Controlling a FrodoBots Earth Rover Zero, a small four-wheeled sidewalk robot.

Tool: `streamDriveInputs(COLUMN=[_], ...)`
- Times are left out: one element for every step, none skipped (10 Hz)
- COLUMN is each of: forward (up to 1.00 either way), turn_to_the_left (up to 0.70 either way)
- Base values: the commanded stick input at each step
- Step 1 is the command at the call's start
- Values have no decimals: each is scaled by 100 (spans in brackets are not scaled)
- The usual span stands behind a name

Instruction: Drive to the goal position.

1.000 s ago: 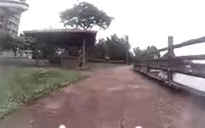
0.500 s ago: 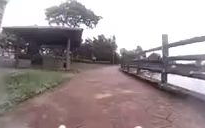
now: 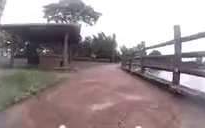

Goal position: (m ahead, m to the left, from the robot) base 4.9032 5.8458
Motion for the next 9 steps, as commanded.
streamDriveInputs(forward=[100,100,100,100,100,100,100,100,100], turn_to_the_left=[10,10,10,10,10,10,10,10,-19])
